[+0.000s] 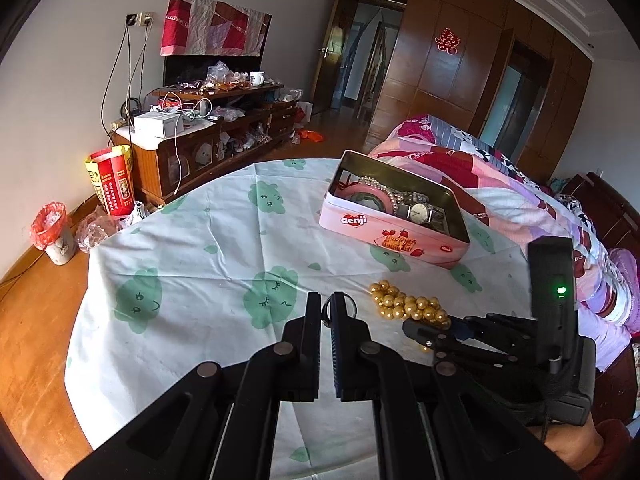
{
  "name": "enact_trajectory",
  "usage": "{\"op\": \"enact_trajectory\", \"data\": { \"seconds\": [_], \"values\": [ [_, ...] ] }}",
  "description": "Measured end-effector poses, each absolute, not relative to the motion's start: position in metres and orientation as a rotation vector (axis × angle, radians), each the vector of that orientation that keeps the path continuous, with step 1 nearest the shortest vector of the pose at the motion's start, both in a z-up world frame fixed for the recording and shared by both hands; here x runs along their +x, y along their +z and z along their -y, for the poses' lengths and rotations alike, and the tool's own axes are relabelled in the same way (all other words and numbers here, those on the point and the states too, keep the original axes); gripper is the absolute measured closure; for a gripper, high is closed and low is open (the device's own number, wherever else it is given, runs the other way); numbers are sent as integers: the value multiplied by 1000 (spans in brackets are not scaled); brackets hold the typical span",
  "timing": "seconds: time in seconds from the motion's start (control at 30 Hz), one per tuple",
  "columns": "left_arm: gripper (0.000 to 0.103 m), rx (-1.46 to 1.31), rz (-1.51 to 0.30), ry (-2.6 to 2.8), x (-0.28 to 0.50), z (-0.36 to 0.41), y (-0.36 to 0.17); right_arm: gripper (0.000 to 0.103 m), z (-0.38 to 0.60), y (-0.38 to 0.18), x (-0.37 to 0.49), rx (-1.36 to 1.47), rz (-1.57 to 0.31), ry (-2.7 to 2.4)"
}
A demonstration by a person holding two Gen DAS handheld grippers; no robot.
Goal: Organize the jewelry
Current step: 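Lift the gold beads and silver ring and carry them toward the tin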
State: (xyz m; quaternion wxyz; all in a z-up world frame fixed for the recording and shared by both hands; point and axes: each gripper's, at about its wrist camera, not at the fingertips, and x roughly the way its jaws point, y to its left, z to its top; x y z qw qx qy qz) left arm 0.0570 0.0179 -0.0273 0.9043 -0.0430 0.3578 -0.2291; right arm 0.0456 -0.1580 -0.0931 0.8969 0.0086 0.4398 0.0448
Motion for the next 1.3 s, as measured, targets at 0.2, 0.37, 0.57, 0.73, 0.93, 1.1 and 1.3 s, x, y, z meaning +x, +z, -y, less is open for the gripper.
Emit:
{"op": "enact_trajectory", "data": {
  "seconds": [0.2, 0.37, 0.57, 0.73, 0.93, 1.1, 1.3],
  "values": [
    [99, -102, -733, -486, 50, -19, -24, 79, 170, -68, 16, 146, -827, 114],
    [99, -110, -705, -508, 42, -18, -14, 81, 176, -32, -8, 192, -731, 100],
    [99, -116, -672, -528, 35, -15, -1, 81, 183, 2, -19, 220, -630, 77],
    [99, -122, -663, -535, 35, -14, 5, 84, 189, 20, -25, 240, -563, 85],
    [99, -123, -664, -549, 37, -8, 5, 90, 191, 34, -26, 228, -525, 88],
    [99, -116, -673, -559, 40, -1, 2, 90, 198, 34, -23, 248, -521, 82],
    [99, -81, -690, -547, 51, 12, 0, 90, 203, 36, -20, 242, -518, 75]
  ]
}}
